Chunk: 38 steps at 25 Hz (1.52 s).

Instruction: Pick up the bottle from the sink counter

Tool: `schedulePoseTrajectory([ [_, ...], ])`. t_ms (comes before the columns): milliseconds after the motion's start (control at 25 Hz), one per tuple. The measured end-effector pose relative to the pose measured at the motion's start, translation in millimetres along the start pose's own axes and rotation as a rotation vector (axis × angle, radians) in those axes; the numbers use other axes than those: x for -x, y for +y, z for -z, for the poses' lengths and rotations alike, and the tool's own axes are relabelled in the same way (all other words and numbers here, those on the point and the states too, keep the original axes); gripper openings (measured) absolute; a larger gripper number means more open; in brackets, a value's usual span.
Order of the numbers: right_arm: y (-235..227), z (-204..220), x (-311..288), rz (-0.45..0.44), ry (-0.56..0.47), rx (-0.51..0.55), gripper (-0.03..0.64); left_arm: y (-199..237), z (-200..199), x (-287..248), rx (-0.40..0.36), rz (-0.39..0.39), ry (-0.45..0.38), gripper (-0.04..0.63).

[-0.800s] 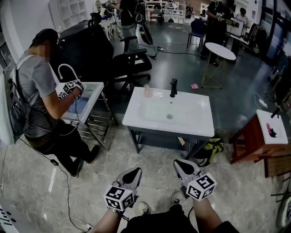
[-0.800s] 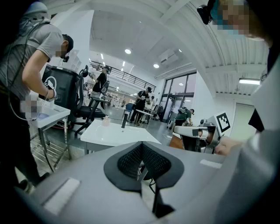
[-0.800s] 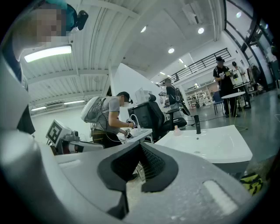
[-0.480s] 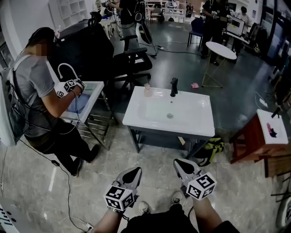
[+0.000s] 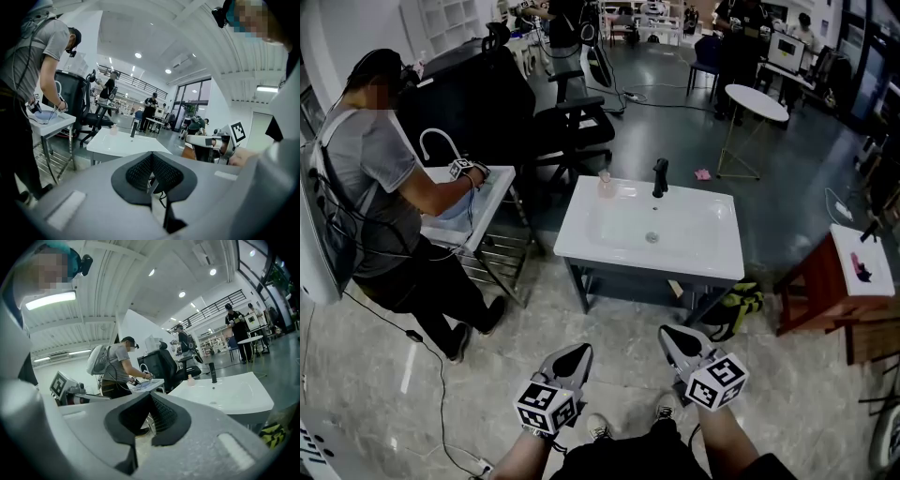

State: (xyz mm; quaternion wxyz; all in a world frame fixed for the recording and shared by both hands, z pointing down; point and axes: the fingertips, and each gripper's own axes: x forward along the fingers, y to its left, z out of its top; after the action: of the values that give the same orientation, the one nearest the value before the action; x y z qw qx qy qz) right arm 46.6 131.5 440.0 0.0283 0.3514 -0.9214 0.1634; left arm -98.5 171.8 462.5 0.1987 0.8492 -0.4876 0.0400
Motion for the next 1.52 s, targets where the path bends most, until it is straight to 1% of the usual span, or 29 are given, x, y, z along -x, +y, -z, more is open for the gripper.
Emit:
schedulePoseTrajectory([
  [320,9.8,0.5,-9.3,0.005,0.009,0.010,0.000,9.4,-2.1,11.0,0.010,0.005,-0.015,0.003],
  [480,21.6,0.4,-16.9,0.013,0.008,0.016,0.000,19.6,-3.7,21.1,0.001,0.010,-0.021,0.003],
  [760,40.5,7.3,-28.6,0.029,-0.006,0.013,0.000,36.1,4.0,41.4,-0.016,0.022,-0.005,0.003],
  [1000,52.2,7.1,-34.8,0.032,-0.014,0.017,0.000,45.3,1.4,53.7,-0.009,0.025,-0.008,0.003],
  [1240,41.0,0.3,-39.0,0.038,-0.028,0.018,0.000,46.2,-5.4,44.9,-0.021,0.029,-0.013,0.003],
  [1520,10.2,-12.3,-45.2,0.014,-0.027,0.025,0.000,43.0,-14.7,19.5,-0.024,-0.001,-0.026,0.003],
])
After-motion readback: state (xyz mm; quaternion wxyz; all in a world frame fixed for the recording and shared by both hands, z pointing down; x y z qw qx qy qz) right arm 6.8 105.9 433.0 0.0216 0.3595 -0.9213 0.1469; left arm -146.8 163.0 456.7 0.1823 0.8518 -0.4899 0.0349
